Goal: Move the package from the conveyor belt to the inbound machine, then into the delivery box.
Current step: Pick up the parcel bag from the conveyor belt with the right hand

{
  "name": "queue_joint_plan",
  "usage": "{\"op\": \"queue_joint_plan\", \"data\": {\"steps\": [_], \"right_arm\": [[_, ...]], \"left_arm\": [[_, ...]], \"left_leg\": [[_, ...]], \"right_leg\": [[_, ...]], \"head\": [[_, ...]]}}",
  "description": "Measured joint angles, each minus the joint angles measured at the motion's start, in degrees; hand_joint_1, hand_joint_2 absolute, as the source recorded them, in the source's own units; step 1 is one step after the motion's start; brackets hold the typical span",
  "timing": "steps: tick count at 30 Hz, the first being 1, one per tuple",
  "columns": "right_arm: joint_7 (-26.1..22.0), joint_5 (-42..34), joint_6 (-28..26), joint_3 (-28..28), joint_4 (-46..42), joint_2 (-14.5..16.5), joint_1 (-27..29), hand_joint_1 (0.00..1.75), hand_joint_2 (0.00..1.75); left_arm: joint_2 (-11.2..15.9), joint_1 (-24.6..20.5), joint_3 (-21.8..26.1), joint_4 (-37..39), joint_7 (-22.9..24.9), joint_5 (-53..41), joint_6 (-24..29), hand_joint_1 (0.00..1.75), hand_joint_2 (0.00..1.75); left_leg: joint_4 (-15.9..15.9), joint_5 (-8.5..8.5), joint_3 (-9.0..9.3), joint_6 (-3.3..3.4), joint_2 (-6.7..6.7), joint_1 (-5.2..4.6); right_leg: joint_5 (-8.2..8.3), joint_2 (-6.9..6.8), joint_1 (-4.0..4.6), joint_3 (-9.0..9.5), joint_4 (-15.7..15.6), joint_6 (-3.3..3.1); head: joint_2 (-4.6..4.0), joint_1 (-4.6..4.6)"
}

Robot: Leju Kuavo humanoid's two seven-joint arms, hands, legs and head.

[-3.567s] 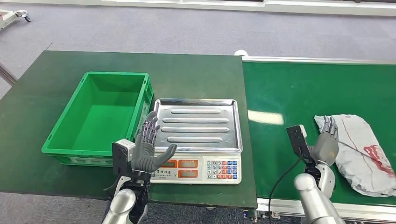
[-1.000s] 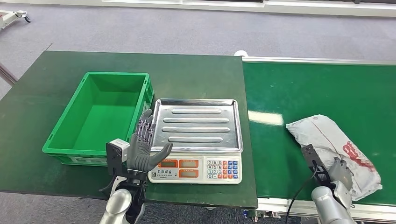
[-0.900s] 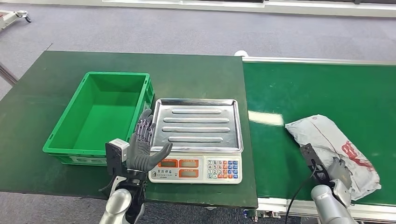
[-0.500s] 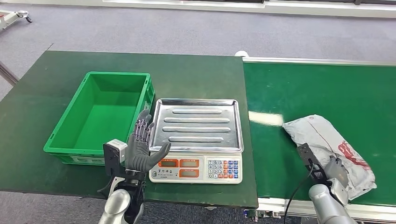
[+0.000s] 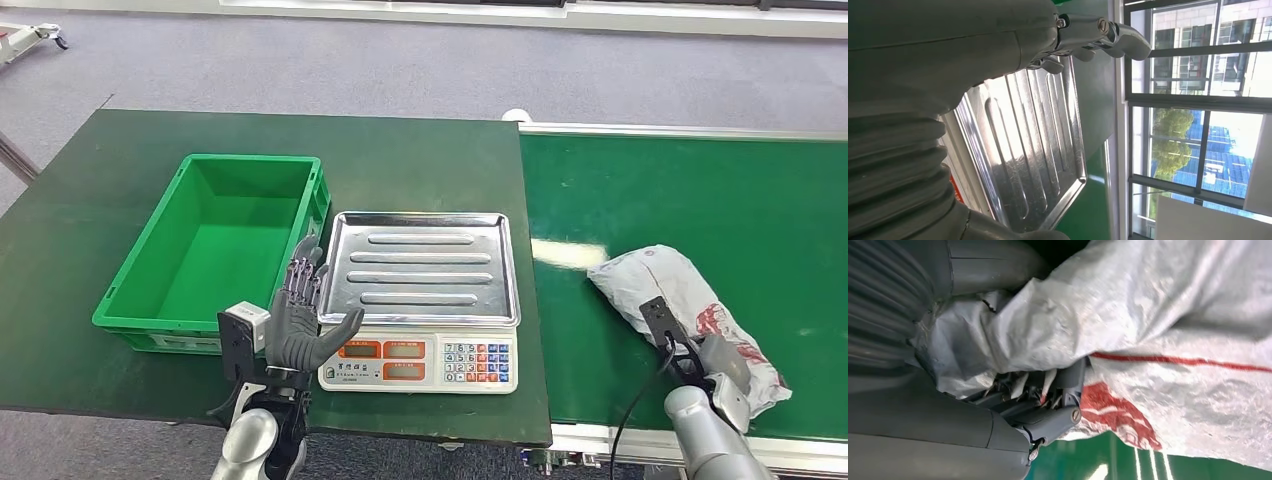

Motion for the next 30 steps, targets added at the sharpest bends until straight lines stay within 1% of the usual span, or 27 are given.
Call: {"op": "queue_joint_plan", "data": {"steps": [8, 13, 15, 17, 23, 26, 30], "right_arm": [[-1.4, -0.3, -0.7, 0.3, 0.0, 0.2, 0.0, 1.75, 1.75], [-3.4, -0.4, -5.2, 1.2, -0.5, 1.1, 0.6, 1.75, 1.75], [-4.4, -0.3, -7.2, 1.8, -1.9, 1.8, 1.0, 1.75, 1.75], [-4.8, -0.1, -7.9, 2.7, -4.1, 2.5, 1.3, 1.75, 1.75], [-4.4, -0.1, -7.8, 4.0, -8.3, 3.6, 1.5, 1.75, 1.75], [-5.6, -0.2, -8.4, 4.5, -10.0, 4.0, 1.7, 1.75, 1.75], [-6.2, 0.4, -7.7, 7.3, -15.3, 4.2, 1.5, 1.75, 1.75]], "left_arm": [[0.0, 0.2, 0.4, -0.3, 0.0, 0.0, 0.0, 0.0, 1.75], [0.0, 0.6, 0.5, -0.6, -0.1, -0.2, 0.0, 0.0, 1.75], [-0.1, 0.7, 0.5, -0.6, -0.1, -0.6, 0.1, 0.0, 1.75], [-0.2, 0.7, 0.5, -0.6, -0.1, -1.0, 0.2, 0.0, 1.75], [-0.3, 0.7, 0.5, -0.6, -0.2, -1.3, 0.3, 0.0, 1.75], [-0.3, 0.5, 0.5, -0.4, -0.2, -2.1, 0.4, 0.0, 1.75], [-0.4, -0.8, 0.5, 0.5, -0.3, -3.9, 0.7, 0.0, 1.75]], "left_leg": [[0.0, 0.0, -0.02, 0.0, 0.0, 0.0], [0.0, 0.0, -0.05, 0.0, -0.01, 0.0], [0.0, 0.0, -0.07, 0.0, 0.0, 0.0], [0.0, 0.0, -0.06, 0.0, 0.0, 0.0], [0.0, 0.01, -0.09, 0.0, -0.04, 0.0], [0.0, 0.01, -0.12, 0.0, -0.04, -0.01], [0.0, 0.03, -0.12, 0.0, -0.03, -0.02]], "right_leg": [[0.0, -0.01, -0.01, 0.0, 0.0, 0.0], [0.0, -0.02, -0.04, -0.02, 0.0, 0.0], [0.0, -0.02, -0.05, -0.04, 0.0, 0.0], [0.0, -0.01, -0.05, -0.06, 0.0, 0.0], [0.0, -0.02, -0.05, -0.06, 0.0, 0.0], [0.0, -0.02, -0.07, -0.08, 0.0, 0.0], [0.0, -0.01, -0.08, -0.11, 0.0, 0.01]], "head": [[0.0, 0.0], [0.0, 0.01], [0.0, 0.01], [0.0, 0.0], [0.0, 0.0], [0.0, 0.01], [0.0, 0.01]]}}
